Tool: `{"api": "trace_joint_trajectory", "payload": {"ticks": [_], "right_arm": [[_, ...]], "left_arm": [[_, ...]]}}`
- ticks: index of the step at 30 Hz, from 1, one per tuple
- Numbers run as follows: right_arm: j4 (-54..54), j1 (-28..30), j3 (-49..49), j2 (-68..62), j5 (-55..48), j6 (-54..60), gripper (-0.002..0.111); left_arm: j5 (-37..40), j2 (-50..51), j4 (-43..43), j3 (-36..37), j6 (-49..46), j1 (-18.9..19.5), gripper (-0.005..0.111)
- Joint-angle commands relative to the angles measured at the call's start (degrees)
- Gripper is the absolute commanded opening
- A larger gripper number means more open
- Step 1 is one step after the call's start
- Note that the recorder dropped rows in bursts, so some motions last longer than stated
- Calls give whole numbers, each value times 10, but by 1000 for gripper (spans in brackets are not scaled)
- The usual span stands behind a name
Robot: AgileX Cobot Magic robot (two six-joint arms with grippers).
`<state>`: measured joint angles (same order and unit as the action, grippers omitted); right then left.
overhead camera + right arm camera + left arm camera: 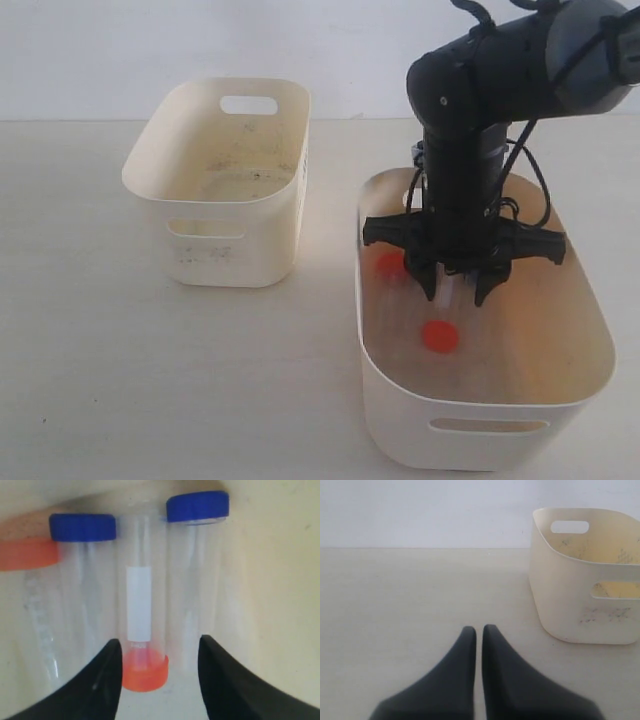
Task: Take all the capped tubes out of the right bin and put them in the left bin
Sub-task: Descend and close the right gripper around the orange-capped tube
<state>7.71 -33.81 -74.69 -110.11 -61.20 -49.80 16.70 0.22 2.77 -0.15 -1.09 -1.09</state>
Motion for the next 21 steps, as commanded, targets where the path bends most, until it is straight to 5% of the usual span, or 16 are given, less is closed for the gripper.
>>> {"api": "trace_joint_trajectory", "payload": {"ticks": [1,8,21], "right_arm": [[22,2,2,26,5,4,46],[20,-1,14,43,-19,11,46],[-13,-6,128,69,102,20,46]], "left_arm": [[2,-2,5,2,1,-1,4],[2,-2,5,2,1,-1,4],[2,-2,5,2,1,-1,4]]}}
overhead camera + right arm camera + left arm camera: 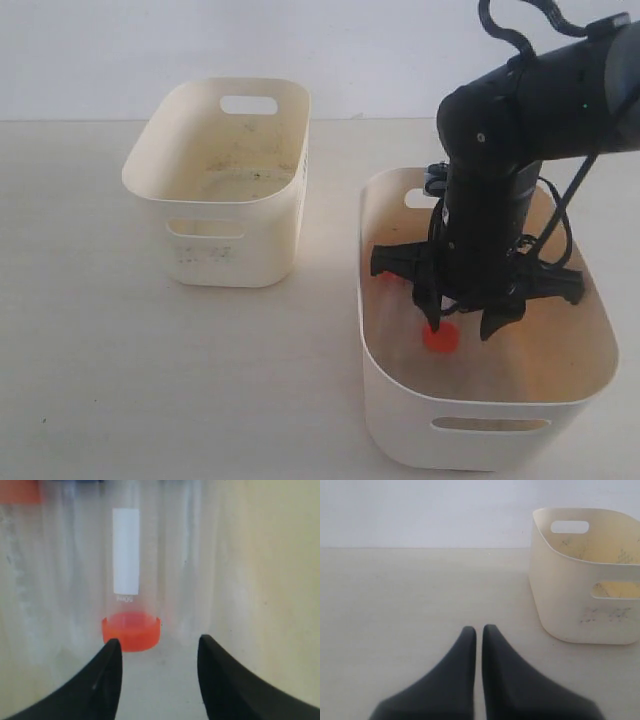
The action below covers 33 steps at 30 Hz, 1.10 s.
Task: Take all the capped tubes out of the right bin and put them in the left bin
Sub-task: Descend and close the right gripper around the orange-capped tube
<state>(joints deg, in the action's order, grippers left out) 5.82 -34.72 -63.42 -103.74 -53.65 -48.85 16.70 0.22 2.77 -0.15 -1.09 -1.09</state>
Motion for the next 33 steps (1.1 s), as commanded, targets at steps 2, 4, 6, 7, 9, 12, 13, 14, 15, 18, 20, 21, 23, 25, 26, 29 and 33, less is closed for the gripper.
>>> {"api": "trace_joint_trajectory", "payload": {"ticks": [2,4,6,7,9,12,13,14,15,18,20,21,23,25,26,29,33], "right_arm": [[2,3,25,4,53,11,46],[2,3,28,2,62,15,46],[3,3,28,2,67,19,46],[3,3,28,2,72,19,46],[3,3,28,2,73,24,46],[7,3,28,-4,76,27,46],[7,3,28,-9,80,27,46],[7,3,28,-16,84,28,46],[7,3,28,-22,84,29,46],[27,4,28,-30,103,25,46],[33,5,28,-30,114,23,46],[37,5,28,-30,115,22,46],[43,5,28,-30,118,18,46],[54,5,28,-32,118,17,46],[54,5,28,-34,117,15,46],[50,5,28,-44,110,14,46],[48,5,28,-50,105,14,46]], "left_arm": [[2,-2,5,2,1,-1,4],[2,-2,5,2,1,-1,4],[2,-2,5,2,1,-1,4],[2,-2,5,2,1,-1,4],[2,-2,5,2,1,-1,4],[2,-2,5,2,1,-1,4],[2,-2,5,2,1,-1,4],[2,-2,5,2,1,-1,4],[2,-2,5,2,1,-1,4],[2,-2,5,2,1,-1,4],[2,-2,5,2,1,-1,4],[2,-2,5,2,1,-1,4],[2,-2,5,2,1,-1,4],[2,-2,5,2,1,-1,4],[2,-2,5,2,1,-1,4],[2,-2,5,2,1,-1,4],[2,-2,5,2,1,-1,4]]}}
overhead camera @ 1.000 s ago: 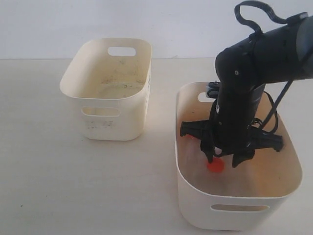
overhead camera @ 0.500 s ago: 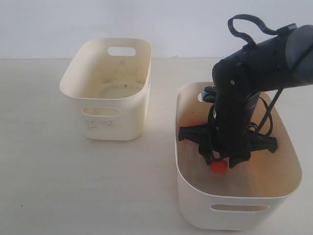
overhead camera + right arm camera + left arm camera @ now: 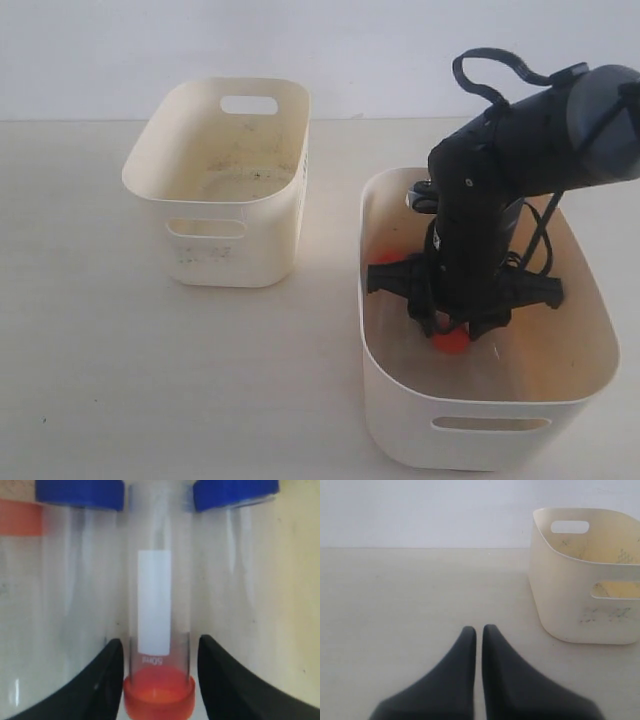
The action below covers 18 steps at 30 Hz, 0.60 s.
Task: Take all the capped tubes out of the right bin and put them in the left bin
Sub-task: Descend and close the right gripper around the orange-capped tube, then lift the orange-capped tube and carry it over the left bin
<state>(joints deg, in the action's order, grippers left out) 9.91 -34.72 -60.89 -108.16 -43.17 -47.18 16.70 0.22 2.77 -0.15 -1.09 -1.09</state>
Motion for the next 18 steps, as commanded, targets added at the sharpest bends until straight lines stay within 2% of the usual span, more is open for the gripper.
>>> {"api": "trace_joint_trajectory", "payload": {"ticks": [1,9,12,16,18], "right_arm": [[7,5,2,-6,1,3,46],[4,5,2,-6,-5,6,44],[4,5,2,-6,-9,6,30],[4,5,2,-6,-16,6,1],[5,5,2,-4,-25,6,0]], "left_arm": [[2,-2,5,2,1,-1,4],[2,-2,5,2,1,-1,4],[2,-2,5,2,1,-1,4],[2,-2,5,2,1,-1,4],[2,-2,5,2,1,-1,4]]}}
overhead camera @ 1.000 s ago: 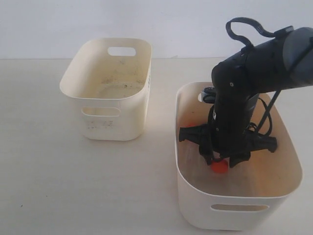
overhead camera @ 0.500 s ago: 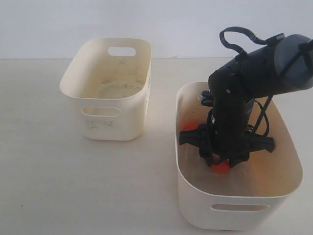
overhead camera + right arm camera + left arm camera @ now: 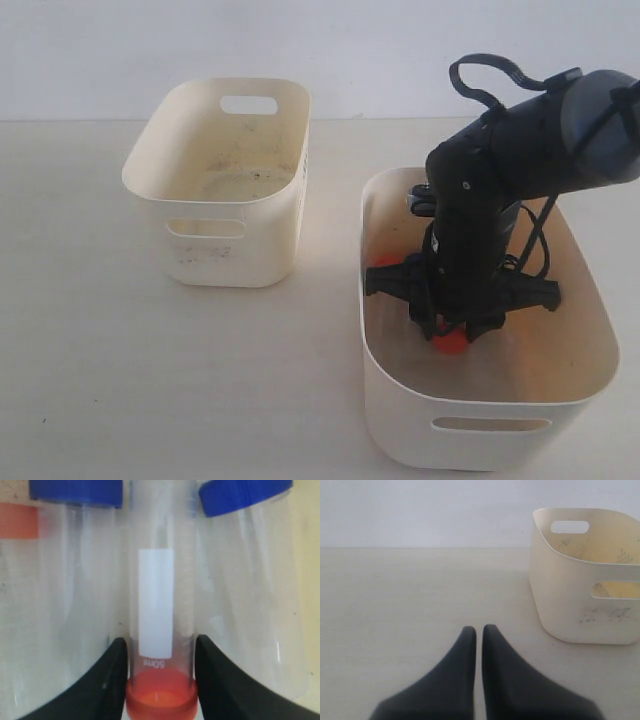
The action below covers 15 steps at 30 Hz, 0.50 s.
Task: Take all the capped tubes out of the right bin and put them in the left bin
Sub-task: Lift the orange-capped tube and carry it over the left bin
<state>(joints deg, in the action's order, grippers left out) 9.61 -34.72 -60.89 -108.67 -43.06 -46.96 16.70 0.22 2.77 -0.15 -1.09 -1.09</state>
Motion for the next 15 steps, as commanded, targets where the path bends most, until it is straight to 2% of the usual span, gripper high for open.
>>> {"api": "trace_joint_trajectory", "payload": {"ticks": [1,15], "right_arm": [[8,5,2,2,-33,4,0],[14,5,2,129,-54,2,0]], "left_arm": [[2,-2,5,2,1,-1,4],[2,-2,5,2,1,-1,4]]}}
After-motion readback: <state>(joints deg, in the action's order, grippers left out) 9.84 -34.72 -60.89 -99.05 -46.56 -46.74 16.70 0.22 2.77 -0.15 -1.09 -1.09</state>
